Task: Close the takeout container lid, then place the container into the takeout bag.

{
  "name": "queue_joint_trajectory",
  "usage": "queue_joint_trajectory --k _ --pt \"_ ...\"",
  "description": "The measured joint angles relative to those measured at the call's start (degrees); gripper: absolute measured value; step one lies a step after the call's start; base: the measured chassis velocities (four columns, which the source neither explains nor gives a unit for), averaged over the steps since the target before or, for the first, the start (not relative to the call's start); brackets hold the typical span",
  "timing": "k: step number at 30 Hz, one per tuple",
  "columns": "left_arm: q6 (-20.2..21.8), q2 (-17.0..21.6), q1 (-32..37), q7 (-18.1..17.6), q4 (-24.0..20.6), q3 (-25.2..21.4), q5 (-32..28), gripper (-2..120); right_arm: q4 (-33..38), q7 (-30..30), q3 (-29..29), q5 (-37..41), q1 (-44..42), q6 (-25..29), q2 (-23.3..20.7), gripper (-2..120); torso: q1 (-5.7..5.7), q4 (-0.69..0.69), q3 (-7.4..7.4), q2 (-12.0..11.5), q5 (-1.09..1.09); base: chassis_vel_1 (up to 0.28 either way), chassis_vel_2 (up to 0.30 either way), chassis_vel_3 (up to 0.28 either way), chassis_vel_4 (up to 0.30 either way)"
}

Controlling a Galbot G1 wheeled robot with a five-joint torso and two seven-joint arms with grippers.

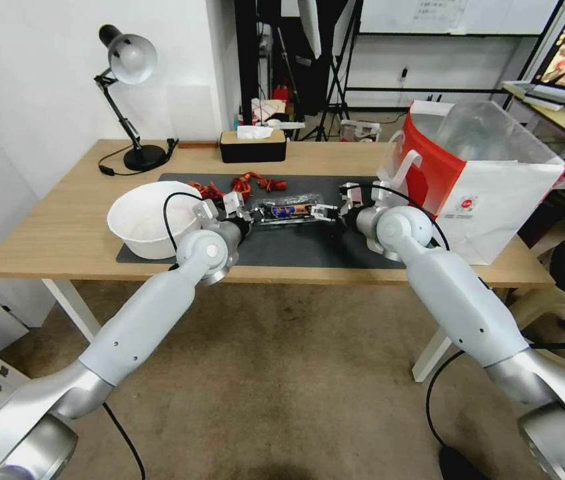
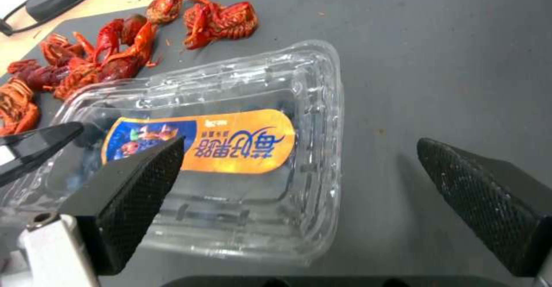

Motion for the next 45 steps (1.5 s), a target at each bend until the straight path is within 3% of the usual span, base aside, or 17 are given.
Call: queue_joint_trajectory --k 21,45 --pt "0.0 0.1 -0.5 0.3 0.2 0.3 0.0 0 -6.9 -3.4 -1.9 -3.1 4.1 -1.5 3.3 100 0.00 0.00 0.00 0.0 0.00 0.000 0.000 0.000 0.000" --pt "0.2 0.6 -0.5 0.1 -1.5 0.1 -0.5 0 -5.8 -5.1 -1.8 -2.4 1.9 -2.6 4.9 100 -0.01 0.00 -0.01 0.0 0.00 0.000 0.000 0.000 0.000"
